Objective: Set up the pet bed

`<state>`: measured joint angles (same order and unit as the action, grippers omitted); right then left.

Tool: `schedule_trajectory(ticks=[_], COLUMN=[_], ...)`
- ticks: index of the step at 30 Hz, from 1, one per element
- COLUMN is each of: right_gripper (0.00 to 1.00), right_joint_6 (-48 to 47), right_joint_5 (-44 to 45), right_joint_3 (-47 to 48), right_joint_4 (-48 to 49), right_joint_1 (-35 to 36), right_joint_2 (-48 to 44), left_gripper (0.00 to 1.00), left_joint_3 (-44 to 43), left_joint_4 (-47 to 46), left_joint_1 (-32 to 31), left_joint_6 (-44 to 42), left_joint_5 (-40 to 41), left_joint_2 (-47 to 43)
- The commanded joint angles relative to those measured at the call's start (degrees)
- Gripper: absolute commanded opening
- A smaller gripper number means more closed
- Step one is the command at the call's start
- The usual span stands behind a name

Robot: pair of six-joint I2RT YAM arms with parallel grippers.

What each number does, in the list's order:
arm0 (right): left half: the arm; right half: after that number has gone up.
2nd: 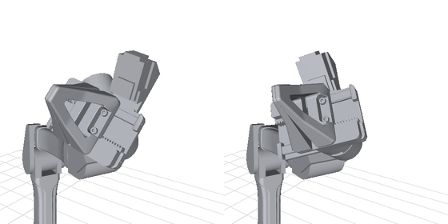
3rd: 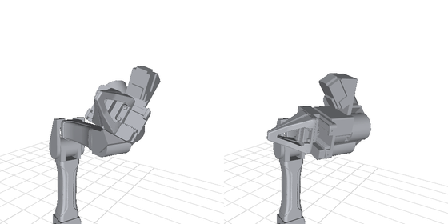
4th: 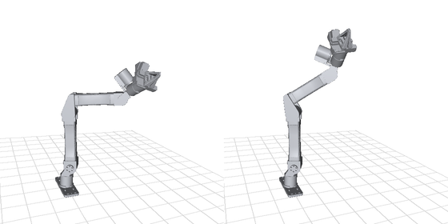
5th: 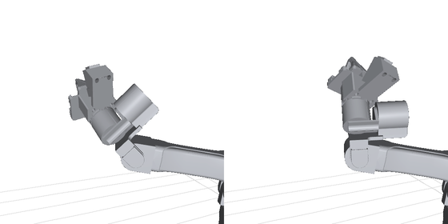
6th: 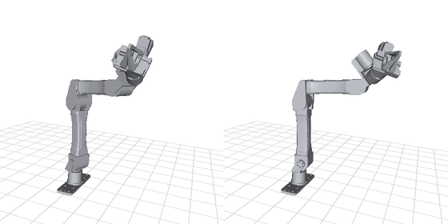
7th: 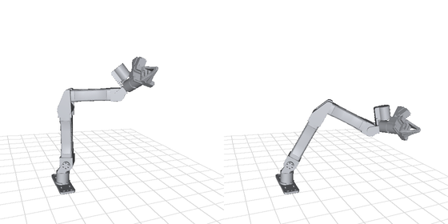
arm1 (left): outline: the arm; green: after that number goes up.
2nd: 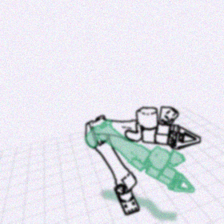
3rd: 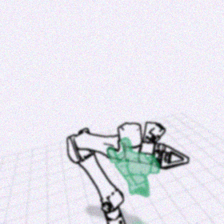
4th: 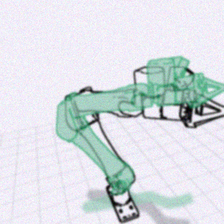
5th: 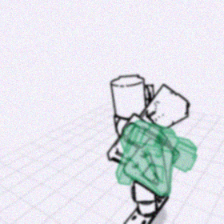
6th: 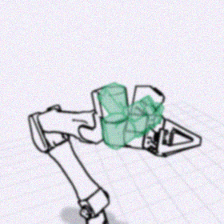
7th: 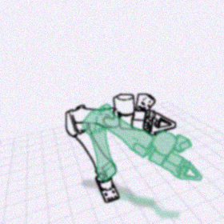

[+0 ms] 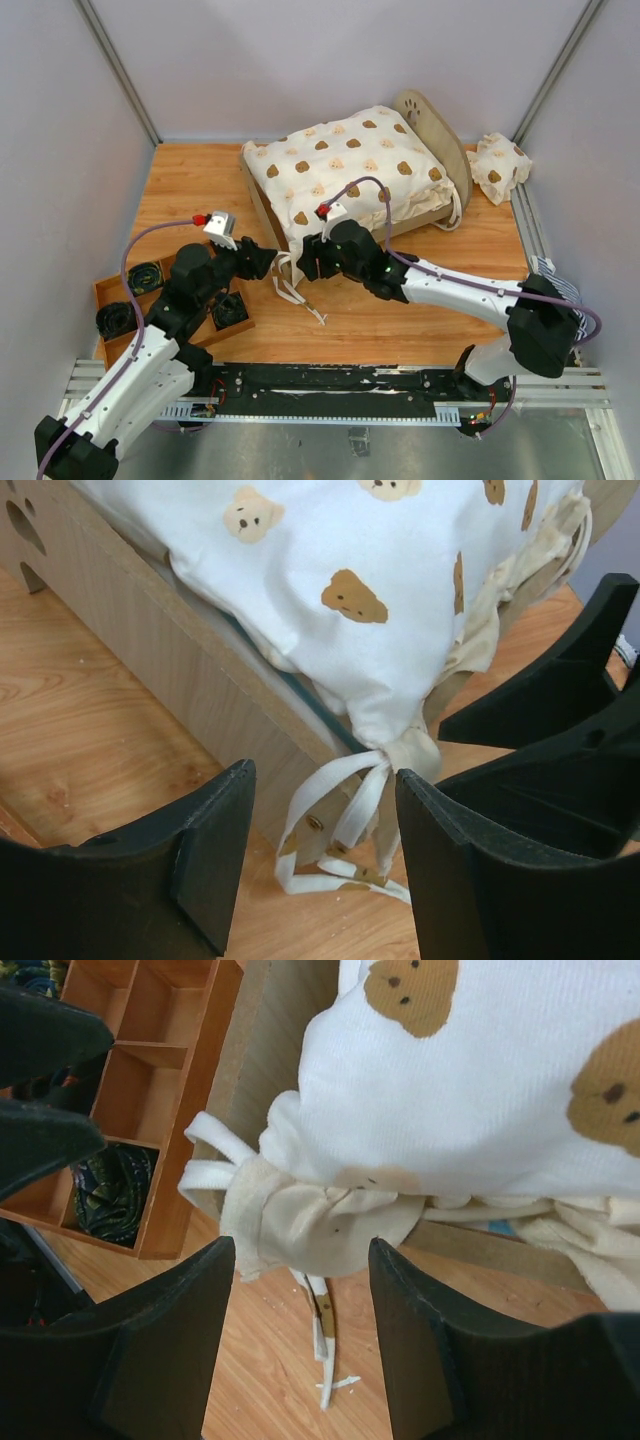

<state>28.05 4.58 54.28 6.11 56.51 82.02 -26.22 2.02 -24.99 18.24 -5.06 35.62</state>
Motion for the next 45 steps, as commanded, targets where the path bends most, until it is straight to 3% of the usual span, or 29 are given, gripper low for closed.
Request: schedule_trajectory(ticks=[1,5,9,10,24,31,39,45], right_gripper=[0.55,0.44,0.02,0.01,0.0,0.0,0.0,0.0], right_joint_6=[-3.41,-6.62,-10.44,-11.78,-20.23,-19.9,-18.6,-18.04], right_joint_5=[3.05,3.67,4.41,4.82,-6.79,-8.61,-10.94,-11.9], right_joint_3=[3.44,4.64,4.5,4.25,0.65,0.6,0.65,0.77], right_joint_4=[-0.01,-0.84,-0.82,-0.82,1.63,2.1,2.79,3.03], right_joint_1=[0.88,0.88,0.67,0.33,-10.26,-12.02,-13.21,-13.55], right_joint_2=[3.36,4.61,2.8,1.8,-7.91,-8.54,-8.35,-8.34], left_gripper=[0.62,0.62,0.61,0.6,0.51,0.48,0.48,0.44], left_joint_3=[0.44,0.05,-0.47,-0.81,-7.75,-10.11,-10.09,-10.71], left_joint_4=[-2.65,-2.26,-1.74,-1.56,-1.28,-4.03,-6.2,-8.68], left_joint_1=[-0.41,-0.38,-0.45,-0.46,-0.41,-3.08,-10.12,-11.26], left_joint_6=[-0.63,-0.31,-1.7,-2.41,-16.75,-15.51,-18.22,-21.27], left_joint_5=[-3.03,-3.59,-4.86,-5.64,-16.41,-24.58,-14.77,-9.39], left_joint_2=[0.26,-0.14,-0.27,-0.03,9.78,16.38,21.48,24.22])
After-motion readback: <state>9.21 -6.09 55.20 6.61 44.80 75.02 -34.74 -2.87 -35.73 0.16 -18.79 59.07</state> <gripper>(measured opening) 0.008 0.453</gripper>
